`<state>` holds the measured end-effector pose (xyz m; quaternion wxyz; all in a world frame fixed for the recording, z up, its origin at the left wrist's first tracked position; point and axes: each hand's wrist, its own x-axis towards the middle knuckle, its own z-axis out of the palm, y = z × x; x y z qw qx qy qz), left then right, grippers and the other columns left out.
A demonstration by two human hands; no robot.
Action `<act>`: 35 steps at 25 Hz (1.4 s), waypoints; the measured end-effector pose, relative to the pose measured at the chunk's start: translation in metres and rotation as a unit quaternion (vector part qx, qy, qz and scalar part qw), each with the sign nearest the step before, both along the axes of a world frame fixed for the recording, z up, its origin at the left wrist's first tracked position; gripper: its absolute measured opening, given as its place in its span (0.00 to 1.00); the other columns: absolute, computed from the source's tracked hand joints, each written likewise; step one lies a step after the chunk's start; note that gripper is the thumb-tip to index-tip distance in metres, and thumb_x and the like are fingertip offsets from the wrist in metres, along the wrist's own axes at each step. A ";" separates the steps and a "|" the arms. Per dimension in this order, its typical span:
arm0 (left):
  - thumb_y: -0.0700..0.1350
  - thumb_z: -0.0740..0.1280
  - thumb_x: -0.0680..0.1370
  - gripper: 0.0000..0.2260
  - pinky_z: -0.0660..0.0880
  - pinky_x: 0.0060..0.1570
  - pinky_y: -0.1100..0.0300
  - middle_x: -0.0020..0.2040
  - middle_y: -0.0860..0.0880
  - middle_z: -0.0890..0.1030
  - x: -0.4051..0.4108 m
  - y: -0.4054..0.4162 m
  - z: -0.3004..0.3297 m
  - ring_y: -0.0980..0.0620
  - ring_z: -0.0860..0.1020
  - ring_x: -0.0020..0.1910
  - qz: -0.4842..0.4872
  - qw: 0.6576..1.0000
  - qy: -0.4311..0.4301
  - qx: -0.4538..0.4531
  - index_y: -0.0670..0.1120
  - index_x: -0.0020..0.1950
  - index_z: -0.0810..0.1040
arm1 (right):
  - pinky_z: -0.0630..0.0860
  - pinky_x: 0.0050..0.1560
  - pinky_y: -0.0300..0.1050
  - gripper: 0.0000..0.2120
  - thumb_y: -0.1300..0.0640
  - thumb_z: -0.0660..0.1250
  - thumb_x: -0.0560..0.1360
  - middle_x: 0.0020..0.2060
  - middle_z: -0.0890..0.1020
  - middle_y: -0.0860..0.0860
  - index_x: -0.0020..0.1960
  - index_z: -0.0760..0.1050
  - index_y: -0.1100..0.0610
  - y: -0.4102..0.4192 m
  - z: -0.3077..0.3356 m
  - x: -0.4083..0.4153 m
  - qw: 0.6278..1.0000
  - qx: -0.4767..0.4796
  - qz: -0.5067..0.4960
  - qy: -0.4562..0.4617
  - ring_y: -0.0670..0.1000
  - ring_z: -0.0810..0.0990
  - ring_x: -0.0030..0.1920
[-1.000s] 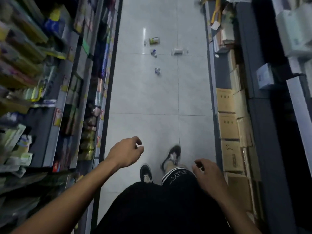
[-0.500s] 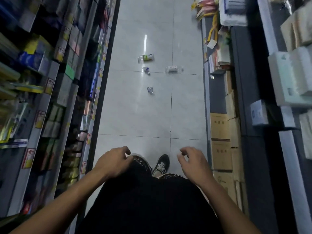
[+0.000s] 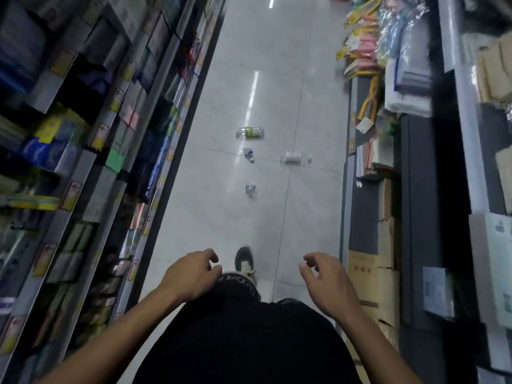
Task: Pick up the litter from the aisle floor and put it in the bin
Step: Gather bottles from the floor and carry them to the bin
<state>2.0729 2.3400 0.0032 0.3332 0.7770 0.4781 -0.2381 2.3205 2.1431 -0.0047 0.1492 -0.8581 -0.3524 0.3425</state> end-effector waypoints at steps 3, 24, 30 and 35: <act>0.58 0.60 0.78 0.17 0.78 0.52 0.54 0.52 0.58 0.83 0.052 0.052 0.005 0.52 0.80 0.52 -0.027 1.000 -0.007 0.003 0.55 0.64 0.76 | 0.78 0.56 0.49 0.16 0.42 0.60 0.81 0.54 0.79 0.40 0.63 0.77 0.47 0.023 0.002 0.032 1.000 -0.002 -0.028 -0.002 0.45 0.75 0.58; 0.58 0.62 0.78 0.14 0.78 0.52 0.52 0.52 0.56 0.84 0.311 0.283 0.001 0.51 0.80 0.50 0.085 0.996 0.009 0.001 0.56 0.60 0.77 | 0.75 0.56 0.47 0.17 0.42 0.58 0.81 0.54 0.80 0.42 0.64 0.77 0.49 0.324 -0.014 0.327 0.993 -0.019 0.113 0.031 0.45 0.72 0.59; 0.62 0.58 0.76 0.17 0.79 0.51 0.51 0.49 0.57 0.83 0.299 0.372 -0.029 0.51 0.80 0.49 0.054 0.998 0.006 -0.038 0.57 0.57 0.77 | 0.75 0.57 0.48 0.19 0.41 0.57 0.81 0.55 0.80 0.43 0.65 0.76 0.49 0.409 -0.036 0.304 0.991 -0.057 0.122 0.022 0.46 0.73 0.60; 0.64 0.53 0.73 0.24 0.78 0.50 0.50 0.51 0.55 0.83 0.299 0.454 -0.072 0.49 0.80 0.51 -0.021 0.998 0.017 -0.061 0.54 0.59 0.77 | 0.76 0.48 0.47 0.18 0.39 0.56 0.79 0.51 0.80 0.40 0.60 0.77 0.46 0.460 -0.069 0.268 0.989 -0.115 0.084 0.045 0.46 0.76 0.56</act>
